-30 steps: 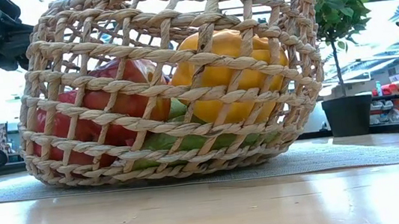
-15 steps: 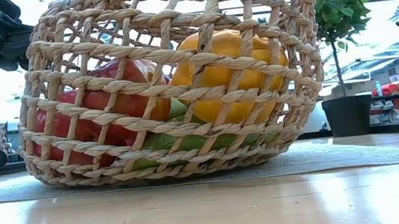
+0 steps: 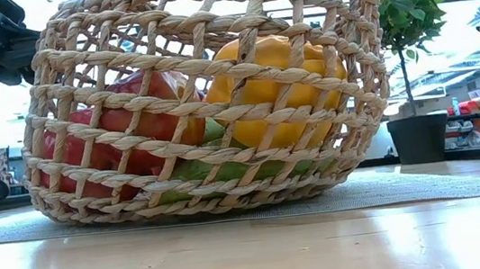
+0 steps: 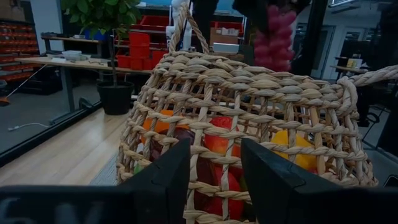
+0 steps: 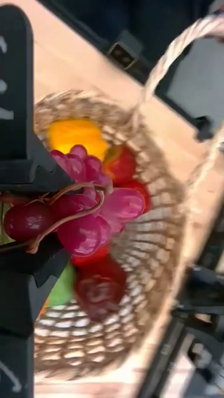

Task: Build produce basket
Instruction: Put the grapes into the basket

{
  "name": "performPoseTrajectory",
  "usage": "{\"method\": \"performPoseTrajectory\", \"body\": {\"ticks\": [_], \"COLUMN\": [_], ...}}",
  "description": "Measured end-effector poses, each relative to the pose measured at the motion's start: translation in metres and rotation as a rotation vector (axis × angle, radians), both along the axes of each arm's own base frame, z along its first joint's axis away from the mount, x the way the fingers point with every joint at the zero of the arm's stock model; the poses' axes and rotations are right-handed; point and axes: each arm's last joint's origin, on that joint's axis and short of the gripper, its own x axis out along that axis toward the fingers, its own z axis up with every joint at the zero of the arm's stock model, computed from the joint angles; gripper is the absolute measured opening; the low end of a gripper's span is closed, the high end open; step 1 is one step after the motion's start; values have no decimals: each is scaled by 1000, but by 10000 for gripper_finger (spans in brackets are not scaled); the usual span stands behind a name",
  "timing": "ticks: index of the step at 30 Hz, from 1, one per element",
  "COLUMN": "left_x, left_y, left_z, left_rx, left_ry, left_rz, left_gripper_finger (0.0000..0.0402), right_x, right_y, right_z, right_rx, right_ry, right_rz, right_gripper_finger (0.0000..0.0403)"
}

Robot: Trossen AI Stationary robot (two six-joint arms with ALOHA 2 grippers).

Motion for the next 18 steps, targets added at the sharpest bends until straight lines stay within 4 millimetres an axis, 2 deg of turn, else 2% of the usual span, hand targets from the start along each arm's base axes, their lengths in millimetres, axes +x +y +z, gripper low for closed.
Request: {"method": "performPoseTrajectory", "body": {"ticks": [5, 11, 18], "left_x": [0, 0, 0], "left_y": [0, 0, 0], "left_z": [0, 0, 0], "left_rx": [0, 0, 0], "left_ry": [0, 0, 0], "left_rz": [0, 0, 0], "left_gripper_finger": [145, 150, 146], "right_x": [11, 29, 28], "right_y": [-4, -12, -13], "right_z": [1, -1, -1], "right_rx": [-27, 6, -23], "right_ry": [118, 134, 125], "right_rz": [-27, -114, -195], "right_gripper_finger": [99, 104, 169]}}
